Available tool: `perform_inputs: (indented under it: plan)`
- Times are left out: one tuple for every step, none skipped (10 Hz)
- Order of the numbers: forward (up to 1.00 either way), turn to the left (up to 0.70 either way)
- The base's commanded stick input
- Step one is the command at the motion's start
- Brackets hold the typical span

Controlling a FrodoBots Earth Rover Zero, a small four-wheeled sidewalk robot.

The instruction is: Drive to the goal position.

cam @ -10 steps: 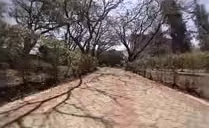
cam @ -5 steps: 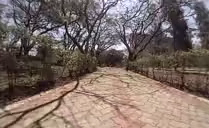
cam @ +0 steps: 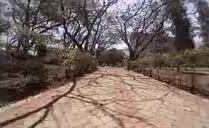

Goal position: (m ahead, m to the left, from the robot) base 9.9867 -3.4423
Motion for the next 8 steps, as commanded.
perform_inputs:
  plan:
    - [0.70,0.00]
    - [0.70,0.00]
    - [0.70,0.00]
    - [0.70,0.00]
    - [0.70,0.00]
    - [0.70,0.00]
    - [0.70,0.00]
    - [0.70,0.00]
